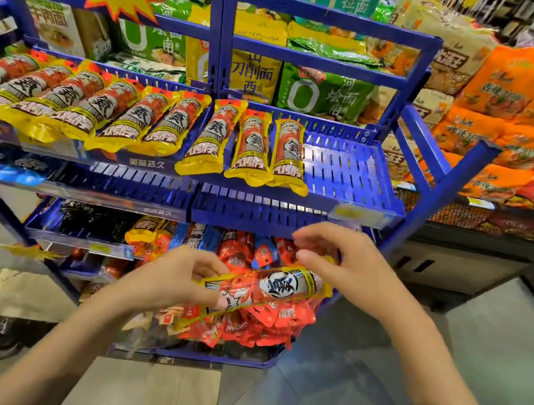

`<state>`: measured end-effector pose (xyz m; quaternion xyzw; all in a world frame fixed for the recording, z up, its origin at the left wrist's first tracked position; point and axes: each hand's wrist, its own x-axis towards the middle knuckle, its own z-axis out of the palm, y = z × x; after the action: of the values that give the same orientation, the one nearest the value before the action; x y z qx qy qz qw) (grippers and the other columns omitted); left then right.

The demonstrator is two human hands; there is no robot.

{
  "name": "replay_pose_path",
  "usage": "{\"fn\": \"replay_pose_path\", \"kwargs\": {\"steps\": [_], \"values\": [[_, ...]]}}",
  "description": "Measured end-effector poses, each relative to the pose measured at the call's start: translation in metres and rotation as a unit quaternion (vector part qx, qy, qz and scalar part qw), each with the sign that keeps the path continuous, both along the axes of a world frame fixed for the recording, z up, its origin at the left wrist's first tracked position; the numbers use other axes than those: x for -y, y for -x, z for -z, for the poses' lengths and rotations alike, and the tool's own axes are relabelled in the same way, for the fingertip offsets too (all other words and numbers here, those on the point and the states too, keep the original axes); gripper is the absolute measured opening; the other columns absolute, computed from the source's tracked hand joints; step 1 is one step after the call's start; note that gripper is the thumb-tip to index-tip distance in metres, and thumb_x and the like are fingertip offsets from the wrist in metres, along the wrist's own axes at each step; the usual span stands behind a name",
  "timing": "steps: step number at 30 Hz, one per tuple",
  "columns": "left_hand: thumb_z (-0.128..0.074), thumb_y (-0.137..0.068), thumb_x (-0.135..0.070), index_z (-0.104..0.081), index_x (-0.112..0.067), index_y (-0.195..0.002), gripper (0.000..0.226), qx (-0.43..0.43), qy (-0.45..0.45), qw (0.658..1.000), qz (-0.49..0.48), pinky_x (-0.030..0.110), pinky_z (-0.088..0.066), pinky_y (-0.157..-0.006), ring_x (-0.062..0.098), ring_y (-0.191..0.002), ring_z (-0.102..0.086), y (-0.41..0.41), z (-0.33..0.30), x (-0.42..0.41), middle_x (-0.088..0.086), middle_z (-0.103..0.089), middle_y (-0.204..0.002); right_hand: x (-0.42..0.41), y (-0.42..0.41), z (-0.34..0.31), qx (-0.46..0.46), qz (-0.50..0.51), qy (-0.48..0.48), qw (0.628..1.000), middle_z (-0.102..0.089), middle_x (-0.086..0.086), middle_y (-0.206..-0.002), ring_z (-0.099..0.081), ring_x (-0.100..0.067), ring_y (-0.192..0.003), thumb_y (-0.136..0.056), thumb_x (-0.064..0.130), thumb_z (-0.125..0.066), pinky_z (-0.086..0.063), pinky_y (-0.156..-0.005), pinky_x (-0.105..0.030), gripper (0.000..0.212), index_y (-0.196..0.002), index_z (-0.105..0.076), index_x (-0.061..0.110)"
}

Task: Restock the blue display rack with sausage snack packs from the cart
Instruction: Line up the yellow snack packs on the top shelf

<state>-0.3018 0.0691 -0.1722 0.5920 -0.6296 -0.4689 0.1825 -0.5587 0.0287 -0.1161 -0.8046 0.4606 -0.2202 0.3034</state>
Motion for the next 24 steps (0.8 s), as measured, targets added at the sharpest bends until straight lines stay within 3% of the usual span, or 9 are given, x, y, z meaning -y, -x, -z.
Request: {"fn": "replay_pose_path", "kwargs": {"steps": [3,5,7,9,11,15,17,20,24], "values": [[-0.083,-0.064,-0.038,-0.066,-0.033,-0.093,0.034,0.065,0.037,0.996,0.055,0.024,-0.046,-0.090,-0.008,-0.099,-0.057,0.007,-0.008,0.011,-0.017,-0.066,-0.103,0.001,0.007,0.030,-0.185,-0.061,-0.068,0.978,-0.056,0.010,-0.128,-0.051,-0.005,-0.117,-0.080,0.040,-0.072,-0.042,-0.101,-0.029,0.054,-0.129,-0.055,0.025],[-0.083,-0.064,-0.040,-0.066,-0.034,-0.091,0.032,0.084,0.040,0.992,0.080,0.027,-0.050,-0.086,-0.003,-0.094,-0.061,0.012,-0.013,0.015,-0.018,-0.066,-0.101,0.000,0.013,0.044,-0.206,-0.079,-0.109,0.969,-0.059,0.011,-0.121,-0.054,-0.005,-0.110,-0.077,0.042,-0.074,-0.044,-0.095,-0.024,0.055,-0.126,-0.056,0.026],[-0.082,-0.065,-0.041,-0.066,-0.033,-0.088,0.028,0.086,0.050,0.991,0.091,0.036,-0.055,-0.078,0.012,-0.085,-0.067,0.015,-0.018,0.016,-0.018,-0.065,-0.098,-0.004,0.020,0.051,-0.179,-0.087,-0.124,0.972,-0.064,0.014,-0.102,-0.058,-0.001,-0.093,-0.077,0.040,-0.075,-0.047,-0.083,-0.024,0.040,-0.113,-0.063,0.028],[-0.080,-0.065,-0.044,-0.066,-0.035,-0.088,0.029,0.058,0.076,0.992,0.080,0.030,-0.054,-0.071,0.009,-0.082,-0.066,0.015,-0.022,0.017,-0.017,-0.065,-0.095,-0.009,0.027,0.049,-0.143,-0.080,-0.136,0.977,-0.066,0.016,-0.091,-0.059,0.003,-0.084,-0.077,0.039,-0.075,-0.048,-0.075,-0.021,0.027,-0.102,-0.065,0.033],[-0.074,-0.066,-0.055,-0.065,-0.037,-0.098,0.038,-0.035,0.087,0.995,0.039,0.020,-0.049,-0.073,0.001,-0.088,-0.064,0.016,-0.026,0.018,-0.015,-0.068,-0.098,-0.012,0.039,0.042,-0.097,-0.062,-0.154,0.981,-0.066,0.021,-0.087,-0.058,0.008,-0.080,-0.076,0.035,-0.077,-0.045,-0.071,-0.014,0.022,-0.096,-0.066,0.035],[-0.050,-0.074,-0.060,-0.065,-0.025,-0.111,0.053,-0.227,0.069,0.967,-0.094,0.022,-0.053,-0.080,0.007,-0.098,-0.065,0.012,-0.020,0.023,-0.008,-0.070,-0.106,-0.014,0.064,0.011,0.039,-0.016,-0.182,0.982,-0.071,0.007,-0.091,-0.063,0.001,-0.081,-0.069,0.030,-0.079,-0.050,-0.073,-0.016,0.030,-0.098,-0.071,0.026],[-0.052,-0.081,-0.056,-0.063,-0.026,-0.115,0.046,-0.136,0.117,0.977,-0.111,0.030,-0.048,-0.092,0.003,-0.105,-0.061,0.010,-0.006,0.027,-0.013,-0.067,-0.113,-0.012,0.069,-0.006,0.132,0.015,-0.180,0.975,-0.072,0.003,-0.086,-0.064,-0.003,-0.077,-0.070,0.020,-0.080,-0.051,-0.071,-0.016,0.027,-0.095,-0.072,0.019],[-0.055,-0.091,-0.040,-0.043,-0.017,-0.139,0.054,0.175,0.220,0.958,-0.061,0.033,-0.032,-0.107,0.014,-0.129,-0.040,0.011,0.029,0.039,0.000,-0.045,-0.142,0.003,0.058,-0.027,0.202,0.096,-0.129,0.966,-0.067,0.004,-0.076,-0.059,-0.007,-0.071,-0.073,0.030,-0.076,-0.048,-0.069,-0.021,0.019,-0.084,-0.072,0.015],[-0.057,-0.087,-0.044,-0.023,-0.009,-0.148,0.078,0.364,0.245,0.898,-0.009,0.046,-0.021,-0.116,0.032,-0.141,-0.021,0.016,0.068,0.059,0.013,-0.024,-0.153,0.042,0.024,-0.038,0.196,0.188,-0.068,0.960,-0.062,-0.024,-0.079,-0.053,-0.019,-0.070,-0.068,0.056,-0.069,-0.039,-0.071,-0.033,0.061,-0.086,-0.066,-0.002]]}}
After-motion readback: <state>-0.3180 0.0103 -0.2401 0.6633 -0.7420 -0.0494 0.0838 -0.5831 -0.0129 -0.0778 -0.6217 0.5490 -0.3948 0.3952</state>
